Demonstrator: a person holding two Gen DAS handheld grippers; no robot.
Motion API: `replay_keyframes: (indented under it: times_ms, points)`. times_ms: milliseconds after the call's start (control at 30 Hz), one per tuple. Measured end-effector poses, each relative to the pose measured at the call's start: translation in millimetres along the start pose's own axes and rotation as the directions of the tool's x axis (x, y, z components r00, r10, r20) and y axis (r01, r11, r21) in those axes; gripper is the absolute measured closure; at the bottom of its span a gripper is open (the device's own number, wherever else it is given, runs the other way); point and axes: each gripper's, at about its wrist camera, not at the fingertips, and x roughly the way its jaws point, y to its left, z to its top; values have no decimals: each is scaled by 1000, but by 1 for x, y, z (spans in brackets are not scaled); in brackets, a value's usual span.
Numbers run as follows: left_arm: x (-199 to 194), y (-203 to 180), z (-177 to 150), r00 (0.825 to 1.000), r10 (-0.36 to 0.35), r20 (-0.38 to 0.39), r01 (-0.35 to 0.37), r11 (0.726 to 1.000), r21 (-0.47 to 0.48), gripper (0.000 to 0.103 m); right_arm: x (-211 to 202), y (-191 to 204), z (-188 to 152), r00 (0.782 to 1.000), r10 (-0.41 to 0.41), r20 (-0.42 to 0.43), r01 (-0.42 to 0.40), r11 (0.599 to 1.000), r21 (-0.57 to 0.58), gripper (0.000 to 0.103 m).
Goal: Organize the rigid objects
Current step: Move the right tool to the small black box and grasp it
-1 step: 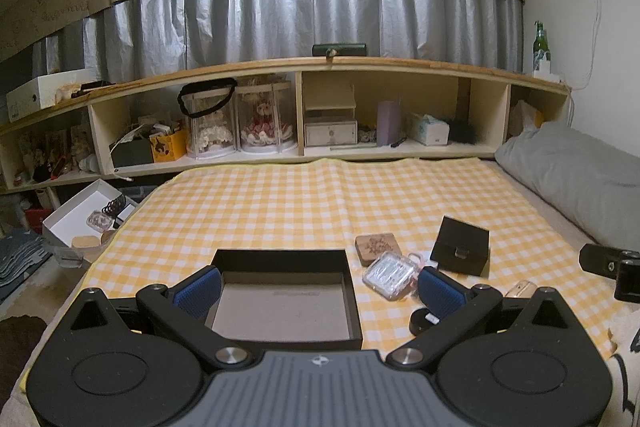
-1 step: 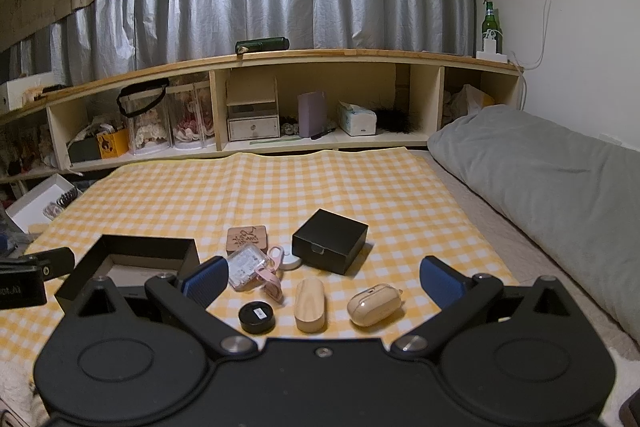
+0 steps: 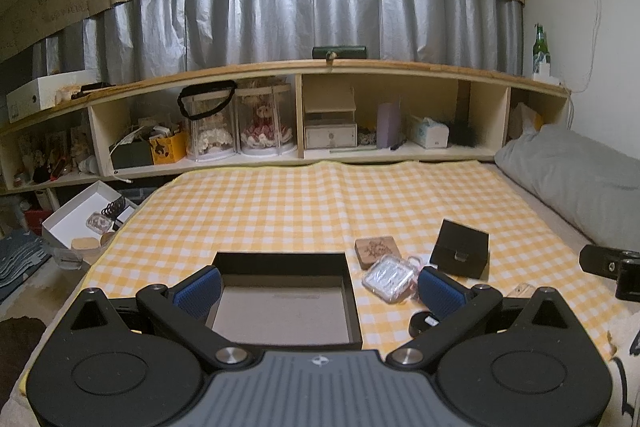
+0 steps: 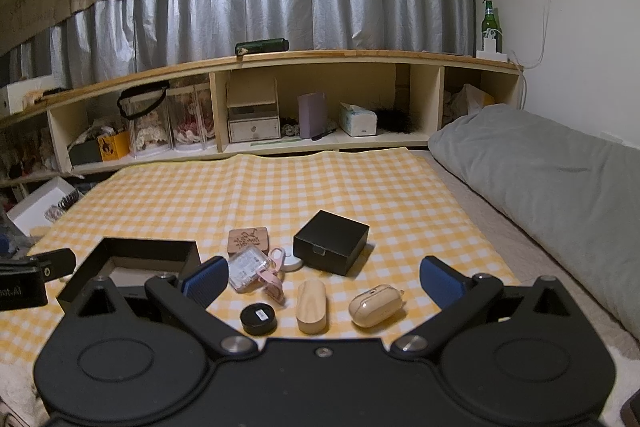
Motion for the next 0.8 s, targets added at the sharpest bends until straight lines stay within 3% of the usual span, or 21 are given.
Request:
replay_keyframes:
  times_ms: [300, 433, 633, 800]
  points:
    - [9, 15, 21, 996, 17, 87, -13, 999, -47, 0, 22, -8, 25, 999, 41, 1, -41, 998, 57, 0]
    - [21, 24, 34, 993, 69, 99, -68, 998, -14, 0, 42, -11, 48, 999, 42, 16, -43, 997, 57, 0]
    - [53, 54, 48, 989, 142, 42, -139, 989, -50, 0, 85, -10, 78, 999, 36, 12, -37, 998, 59, 0]
    - [82, 80, 55, 990, 142, -26, -143, 989, -46, 2, 132, -14, 90, 998, 46, -40, -40, 991, 129, 0]
